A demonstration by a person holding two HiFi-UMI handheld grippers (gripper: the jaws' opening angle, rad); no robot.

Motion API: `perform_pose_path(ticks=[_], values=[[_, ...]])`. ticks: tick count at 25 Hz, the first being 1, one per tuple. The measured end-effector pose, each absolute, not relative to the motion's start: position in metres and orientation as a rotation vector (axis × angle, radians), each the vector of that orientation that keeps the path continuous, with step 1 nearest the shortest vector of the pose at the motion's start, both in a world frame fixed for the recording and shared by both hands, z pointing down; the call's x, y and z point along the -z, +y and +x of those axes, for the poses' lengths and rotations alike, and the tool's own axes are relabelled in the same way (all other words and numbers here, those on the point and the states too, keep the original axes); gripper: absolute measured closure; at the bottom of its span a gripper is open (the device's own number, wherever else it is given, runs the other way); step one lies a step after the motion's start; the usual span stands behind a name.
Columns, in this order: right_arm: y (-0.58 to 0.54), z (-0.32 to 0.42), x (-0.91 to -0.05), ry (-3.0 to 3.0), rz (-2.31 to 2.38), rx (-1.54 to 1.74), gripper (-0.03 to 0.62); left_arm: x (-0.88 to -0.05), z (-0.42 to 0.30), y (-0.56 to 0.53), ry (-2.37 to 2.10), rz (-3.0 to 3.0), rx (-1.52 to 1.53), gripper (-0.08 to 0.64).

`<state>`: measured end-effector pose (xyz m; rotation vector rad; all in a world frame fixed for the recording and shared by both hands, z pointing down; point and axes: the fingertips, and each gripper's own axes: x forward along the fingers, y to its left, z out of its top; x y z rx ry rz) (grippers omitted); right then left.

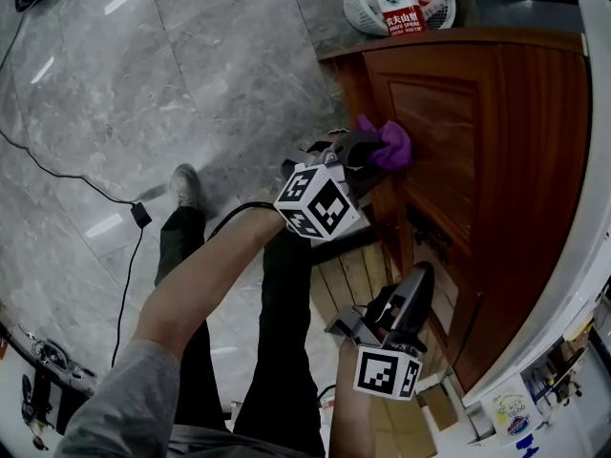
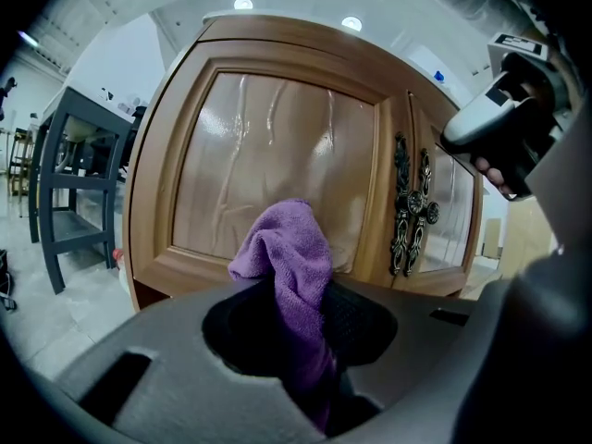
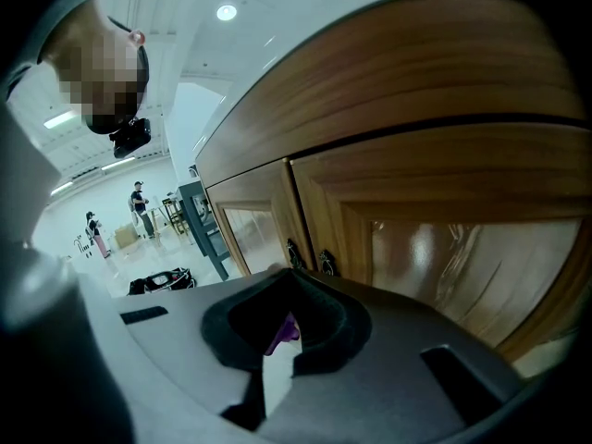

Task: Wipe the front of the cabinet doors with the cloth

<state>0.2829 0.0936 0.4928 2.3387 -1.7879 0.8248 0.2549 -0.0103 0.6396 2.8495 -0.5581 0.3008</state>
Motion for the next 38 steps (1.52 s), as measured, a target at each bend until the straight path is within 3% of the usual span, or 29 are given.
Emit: perform_pose_path(ticks=[38], values=[[0.140, 0.295, -0.489, -1.787, 2.374, -0.823, 0.583, -0.633, 0.291, 0.077, -0.392, 2.786, -0.287, 0.463]])
